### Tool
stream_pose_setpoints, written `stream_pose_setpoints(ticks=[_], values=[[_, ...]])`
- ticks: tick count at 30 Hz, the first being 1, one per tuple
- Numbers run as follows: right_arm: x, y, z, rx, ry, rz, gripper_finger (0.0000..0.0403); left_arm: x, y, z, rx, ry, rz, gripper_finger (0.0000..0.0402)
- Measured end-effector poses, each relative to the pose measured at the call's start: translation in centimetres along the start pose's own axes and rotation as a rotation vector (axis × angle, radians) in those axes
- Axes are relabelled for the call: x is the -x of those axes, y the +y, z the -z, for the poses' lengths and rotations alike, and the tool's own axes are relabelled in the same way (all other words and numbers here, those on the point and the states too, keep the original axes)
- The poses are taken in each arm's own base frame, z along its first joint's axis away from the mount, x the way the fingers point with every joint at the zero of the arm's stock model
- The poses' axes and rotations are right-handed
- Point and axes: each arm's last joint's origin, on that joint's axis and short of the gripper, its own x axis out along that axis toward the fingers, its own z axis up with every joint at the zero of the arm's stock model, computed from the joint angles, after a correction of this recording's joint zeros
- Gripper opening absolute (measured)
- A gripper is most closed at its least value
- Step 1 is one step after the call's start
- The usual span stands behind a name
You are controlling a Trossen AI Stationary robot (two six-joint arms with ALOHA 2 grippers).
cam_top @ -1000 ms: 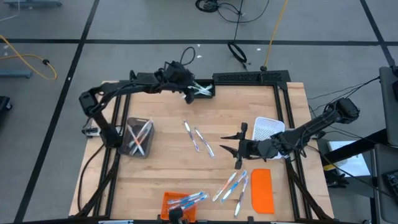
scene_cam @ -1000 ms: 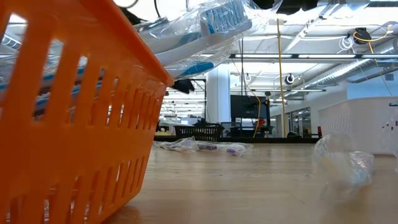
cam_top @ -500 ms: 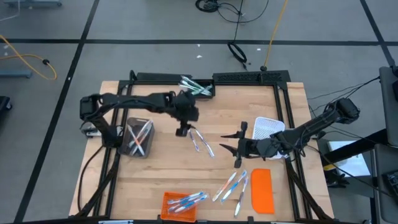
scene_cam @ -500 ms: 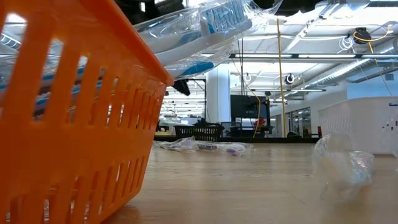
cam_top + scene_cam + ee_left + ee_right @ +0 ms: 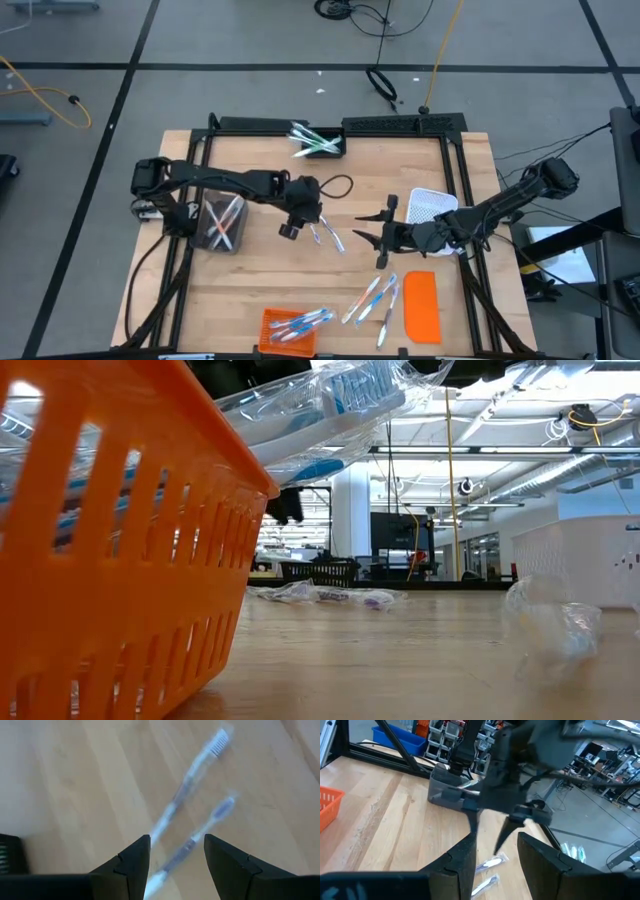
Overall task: Pick & Place Toothbrushes
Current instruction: Put the purple toothbrush into the white bin
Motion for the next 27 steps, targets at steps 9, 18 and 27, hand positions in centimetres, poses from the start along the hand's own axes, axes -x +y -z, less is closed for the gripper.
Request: stream_pose_setpoints(ticks=[9,18,27], values=[[0.0,0.0,0.0,-0.001,0.004,-0.002,0.0134,-2.4,-1.0,0.1,-0.019,0.054,0.045,0.0186],[0.0,0.0,0.0,-0.002,0.002,-0.001,0.0134,-4.5,-2.2,0.4,-0.041,0.120,0.095,0.0186],[0.0,0.0,0.0,-0.004,0.002,-0.004,0.0134,-6.1,-2.3,0.4,-0.059,0.117,0.095,0.0186]])
